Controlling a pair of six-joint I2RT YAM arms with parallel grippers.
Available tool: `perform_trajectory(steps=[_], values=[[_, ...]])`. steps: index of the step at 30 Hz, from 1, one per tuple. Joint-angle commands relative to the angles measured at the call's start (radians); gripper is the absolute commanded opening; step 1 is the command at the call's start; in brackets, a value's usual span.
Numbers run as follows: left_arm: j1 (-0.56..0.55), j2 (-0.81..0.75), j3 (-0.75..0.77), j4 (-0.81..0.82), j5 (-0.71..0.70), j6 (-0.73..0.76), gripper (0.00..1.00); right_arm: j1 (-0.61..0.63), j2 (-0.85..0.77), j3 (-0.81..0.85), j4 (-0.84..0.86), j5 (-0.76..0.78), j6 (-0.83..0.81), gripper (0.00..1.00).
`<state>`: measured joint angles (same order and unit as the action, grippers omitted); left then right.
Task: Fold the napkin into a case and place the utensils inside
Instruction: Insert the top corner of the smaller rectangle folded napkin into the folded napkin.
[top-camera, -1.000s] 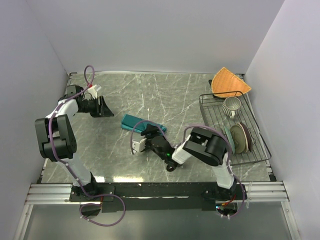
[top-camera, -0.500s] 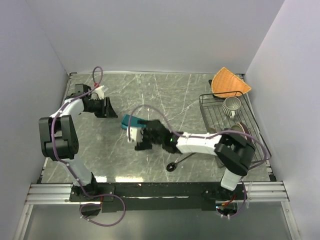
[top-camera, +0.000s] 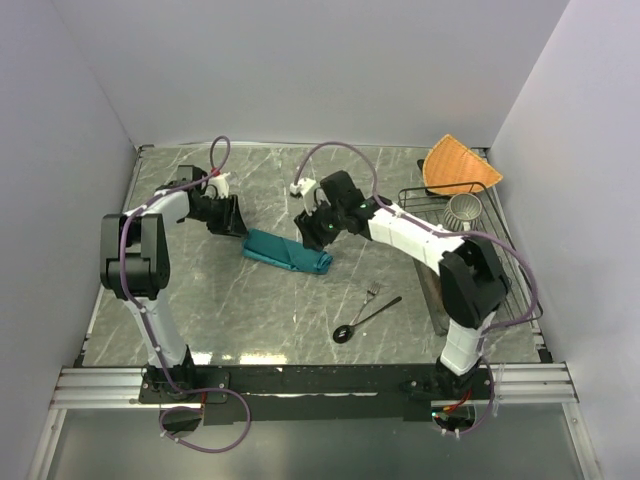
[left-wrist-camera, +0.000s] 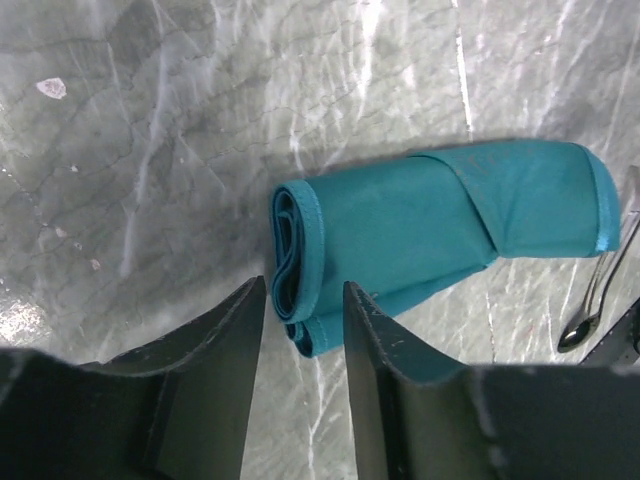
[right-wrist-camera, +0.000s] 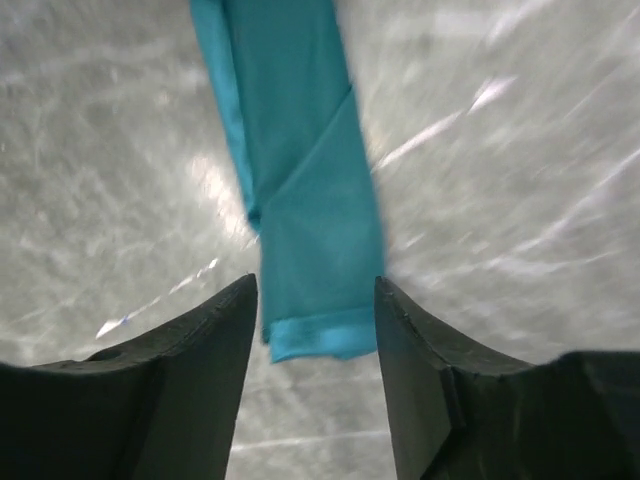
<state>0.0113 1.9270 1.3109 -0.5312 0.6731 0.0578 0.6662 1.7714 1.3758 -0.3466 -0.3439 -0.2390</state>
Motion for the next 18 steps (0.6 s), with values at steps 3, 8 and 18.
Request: perform_trajectory(steps=[3, 8, 18], values=[[-0.007, 0.015, 0.039, -0.012, -0.021, -0.01, 0.41, 0.004, 0.089, 0.025, -0.141, -0.075, 0.096, 0.56], [-0.034, 0.018, 0.03, -0.032, -0.014, -0.009, 0.39, 0.003, 0.154, 0.028, -0.15, -0.055, 0.102, 0.56], [-0.042, -0.005, 0.002, -0.093, 0.005, -0.012, 0.2, 0.0, 0.221, -0.003, -0.146, -0.093, 0.135, 0.56]])
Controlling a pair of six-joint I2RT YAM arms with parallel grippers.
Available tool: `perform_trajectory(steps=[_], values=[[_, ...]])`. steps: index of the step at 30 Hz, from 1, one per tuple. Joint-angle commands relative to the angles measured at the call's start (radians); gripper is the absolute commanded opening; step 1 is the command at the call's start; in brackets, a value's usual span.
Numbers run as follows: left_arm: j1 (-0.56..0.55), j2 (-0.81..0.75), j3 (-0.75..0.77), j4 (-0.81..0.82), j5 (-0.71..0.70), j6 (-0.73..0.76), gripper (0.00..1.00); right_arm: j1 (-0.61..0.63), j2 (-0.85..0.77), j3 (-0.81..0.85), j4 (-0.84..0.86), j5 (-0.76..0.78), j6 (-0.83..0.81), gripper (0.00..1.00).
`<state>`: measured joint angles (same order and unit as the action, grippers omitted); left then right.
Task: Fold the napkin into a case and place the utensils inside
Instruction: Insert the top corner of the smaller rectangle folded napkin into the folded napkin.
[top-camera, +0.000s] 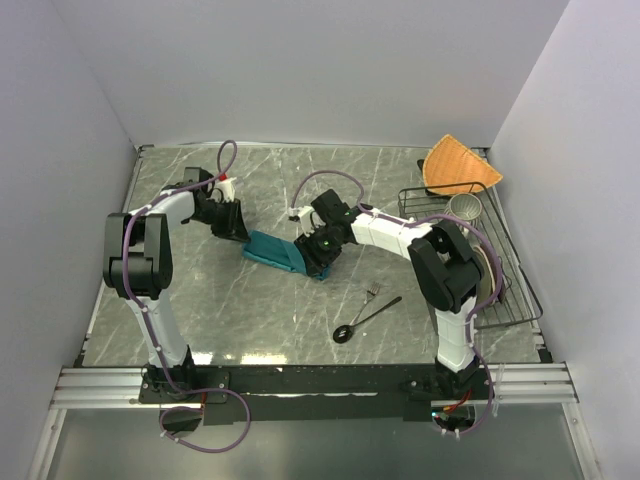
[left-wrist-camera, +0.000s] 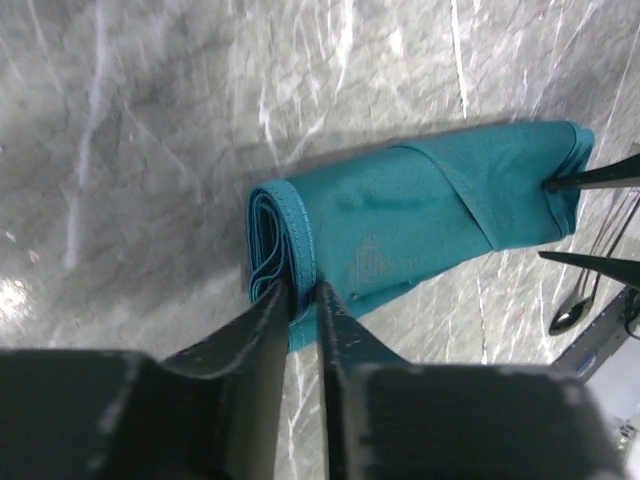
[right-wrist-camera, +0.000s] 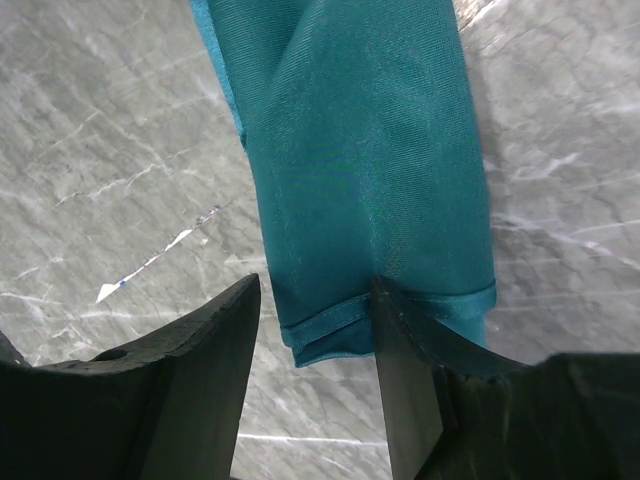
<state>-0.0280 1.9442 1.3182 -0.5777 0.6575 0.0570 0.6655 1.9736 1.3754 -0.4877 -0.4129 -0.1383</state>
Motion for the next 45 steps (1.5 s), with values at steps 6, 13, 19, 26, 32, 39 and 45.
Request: perform_trajectory(steps=[6, 13, 19, 26, 32, 39, 45], values=[[-0.003, -0.039, -0.017, -0.099, -0.021, -0.016, 0.09, 0.0, 0.033, -0.024, -0.005, -0.041, 0.04, 0.56], [0.011, -0.042, -0.019, -0.099, -0.081, -0.028, 0.01, 0.0, 0.028, -0.052, -0.011, -0.018, 0.006, 0.56], [0.017, -0.039, 0.038, -0.164, -0.042, -0.019, 0.01, 0.0, 0.036, -0.061, -0.006, -0.003, 0.009, 0.56], [0.017, -0.063, 0.038, -0.229, -0.021, -0.014, 0.01, -0.001, 0.047, -0.058, -0.005, 0.013, 0.019, 0.55], [0.02, -0.059, -0.014, -0.221, -0.053, -0.006, 0.01, -0.003, 0.048, -0.061, -0.014, 0.014, 0.009, 0.53], [0.02, -0.008, -0.103, -0.156, -0.113, 0.01, 0.01, -0.004, 0.064, -0.05, -0.037, 0.019, 0.012, 0.5], [0.055, -0.017, -0.088, -0.12, -0.062, 0.01, 0.26, -0.003, 0.044, -0.023, -0.077, -0.039, 0.006, 0.55]])
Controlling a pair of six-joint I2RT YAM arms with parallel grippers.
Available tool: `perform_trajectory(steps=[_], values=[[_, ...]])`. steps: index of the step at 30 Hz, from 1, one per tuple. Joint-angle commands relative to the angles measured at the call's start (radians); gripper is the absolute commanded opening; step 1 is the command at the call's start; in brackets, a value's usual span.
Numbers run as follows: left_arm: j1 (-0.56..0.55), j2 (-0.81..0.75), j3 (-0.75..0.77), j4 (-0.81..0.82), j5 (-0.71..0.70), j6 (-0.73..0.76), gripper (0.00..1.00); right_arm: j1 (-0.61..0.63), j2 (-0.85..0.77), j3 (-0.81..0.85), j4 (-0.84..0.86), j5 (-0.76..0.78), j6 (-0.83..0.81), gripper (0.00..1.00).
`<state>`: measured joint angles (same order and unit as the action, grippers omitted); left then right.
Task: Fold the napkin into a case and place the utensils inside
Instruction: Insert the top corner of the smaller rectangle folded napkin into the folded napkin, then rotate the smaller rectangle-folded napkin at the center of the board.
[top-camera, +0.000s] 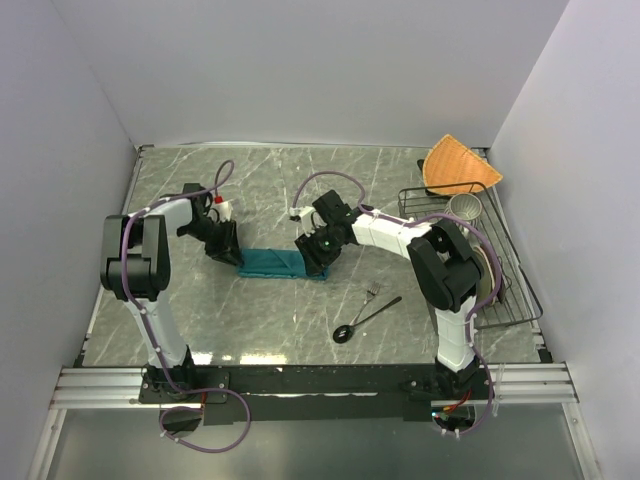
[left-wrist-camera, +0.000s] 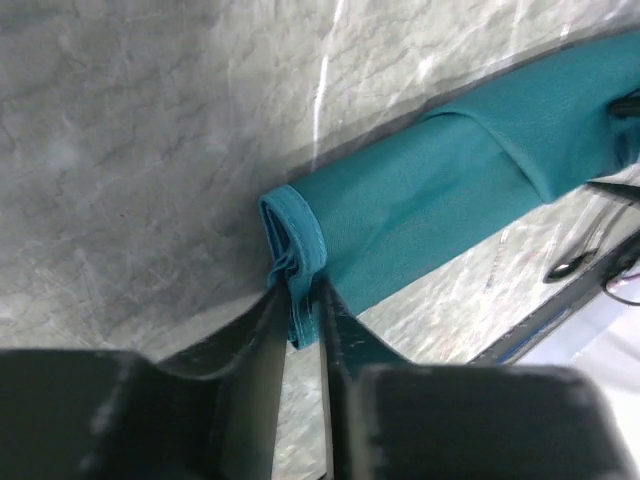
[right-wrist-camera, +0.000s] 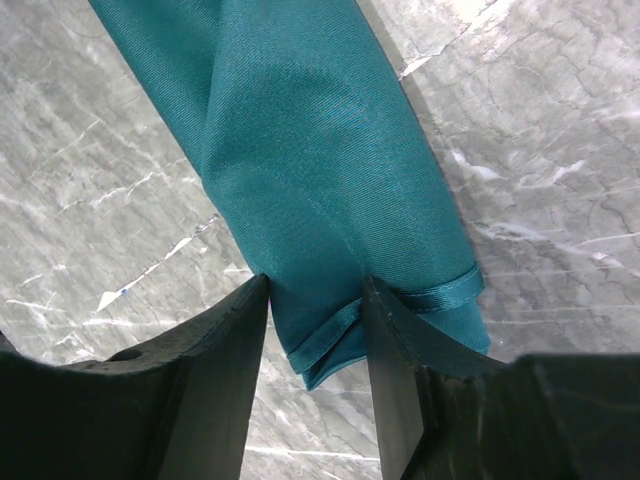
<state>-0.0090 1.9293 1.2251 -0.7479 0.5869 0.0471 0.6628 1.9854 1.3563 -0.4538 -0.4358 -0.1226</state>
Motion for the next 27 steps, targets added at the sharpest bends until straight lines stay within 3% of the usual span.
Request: perform_trajectory(steps=[1, 5, 7, 10, 12, 14, 16, 21, 27], values=[[0.049, -0.045, 0.002, 0.077, 0.037, 0.023, 0.31, -0.002, -0.002, 0.009, -0.109, -0.067, 0.0, 0.57], [0.092, -0.197, -0.045, 0.11, 0.132, 0.15, 0.41, -0.018, -0.077, 0.089, -0.143, -0.173, 0.031, 0.74], [0.095, -0.29, -0.068, 0.098, 0.142, 0.238, 0.41, -0.04, -0.111, 0.127, -0.167, -0.198, 0.037, 0.87], [0.092, -0.38, -0.125, 0.053, 0.133, 0.391, 0.38, -0.064, -0.134, 0.142, -0.174, -0.182, 0.032, 0.92], [0.075, -0.401, -0.167, 0.019, 0.114, 0.448, 0.3, -0.08, -0.123, 0.144, -0.177, -0.121, 0.021, 0.91], [0.049, -0.408, -0.193, 0.015, 0.076, 0.447, 0.2, -0.098, -0.093, 0.147, -0.171, -0.103, 0.029, 0.85], [-0.018, -0.397, -0.202, 0.031, 0.042, 0.432, 0.15, -0.112, -0.067, 0.147, -0.143, -0.081, 0.07, 0.76], [-0.132, -0.337, -0.208, 0.068, -0.053, 0.341, 0.11, -0.118, -0.016, 0.141, -0.089, -0.018, 0.087, 0.59], [-0.164, -0.216, -0.188, 0.114, -0.156, 0.272, 0.08, -0.12, 0.027, 0.124, -0.088, -0.046, 0.051, 0.57]])
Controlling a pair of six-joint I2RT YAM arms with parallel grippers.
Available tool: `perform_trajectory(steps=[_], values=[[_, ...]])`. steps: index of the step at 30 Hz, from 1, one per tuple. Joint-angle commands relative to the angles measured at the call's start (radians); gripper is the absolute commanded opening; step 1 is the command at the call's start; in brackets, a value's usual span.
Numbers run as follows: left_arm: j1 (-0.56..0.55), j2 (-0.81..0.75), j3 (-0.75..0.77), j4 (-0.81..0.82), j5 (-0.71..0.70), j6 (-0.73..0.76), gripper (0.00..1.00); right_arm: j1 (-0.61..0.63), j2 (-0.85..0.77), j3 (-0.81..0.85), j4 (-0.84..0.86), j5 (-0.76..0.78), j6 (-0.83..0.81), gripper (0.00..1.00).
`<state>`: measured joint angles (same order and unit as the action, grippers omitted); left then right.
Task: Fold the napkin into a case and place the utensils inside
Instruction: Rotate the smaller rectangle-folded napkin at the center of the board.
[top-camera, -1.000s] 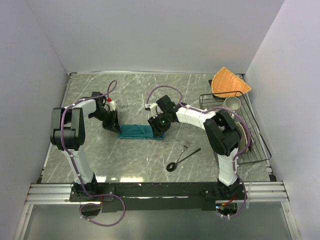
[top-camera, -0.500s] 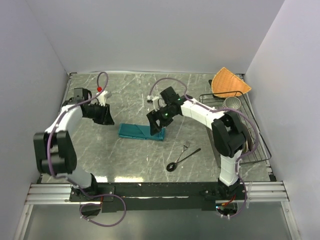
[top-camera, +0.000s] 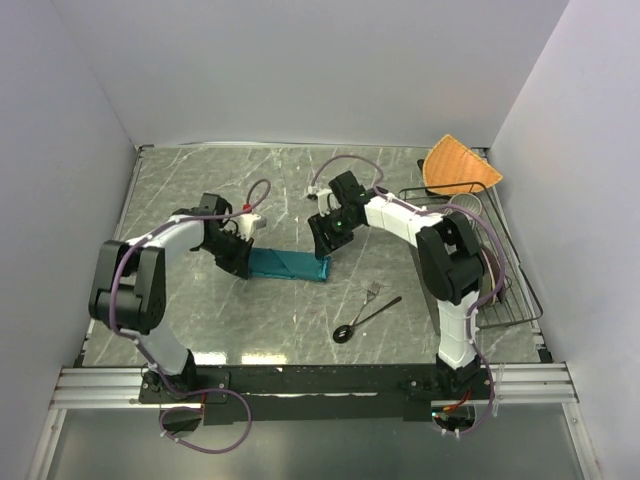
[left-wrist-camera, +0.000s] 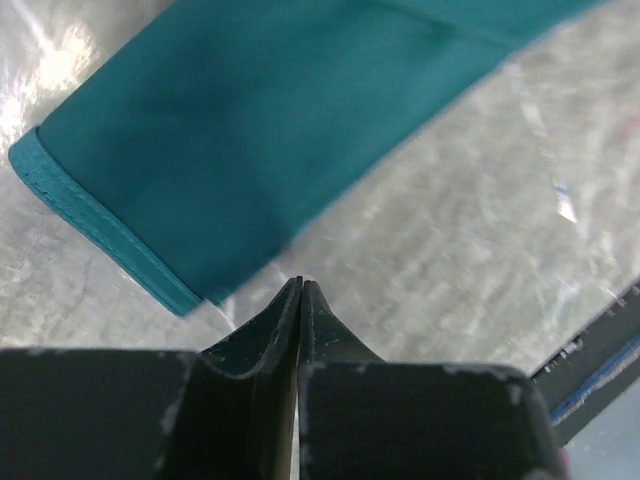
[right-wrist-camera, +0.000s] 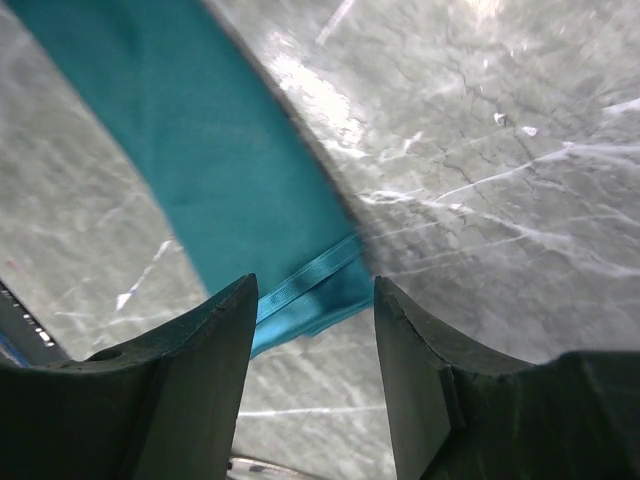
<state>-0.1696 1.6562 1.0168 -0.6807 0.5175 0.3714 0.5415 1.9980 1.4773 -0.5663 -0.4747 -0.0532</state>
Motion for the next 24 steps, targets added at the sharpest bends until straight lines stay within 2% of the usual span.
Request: perform_trajectory(steps=[1, 9, 17, 24], values=[[-0.004, 0.066, 0.023, 0.062, -0.094, -0.055, 0.08, 0.002, 0.016, -0.018, 0.025, -0.037, -0.02, 0.57], [0.005, 0.206, 0.153, 0.121, -0.09, -0.123, 0.09, 0.051, -0.05, -0.138, 0.055, -0.154, 0.013, 0.57], [0.007, 0.333, 0.325, 0.15, -0.021, -0.218, 0.15, 0.202, -0.076, -0.255, 0.212, -0.214, 0.139, 0.7], [0.01, 0.335, 0.321, 0.136, 0.073, -0.247, 0.18, 0.268, -0.048, -0.246, 0.348, -0.209, 0.263, 0.76]])
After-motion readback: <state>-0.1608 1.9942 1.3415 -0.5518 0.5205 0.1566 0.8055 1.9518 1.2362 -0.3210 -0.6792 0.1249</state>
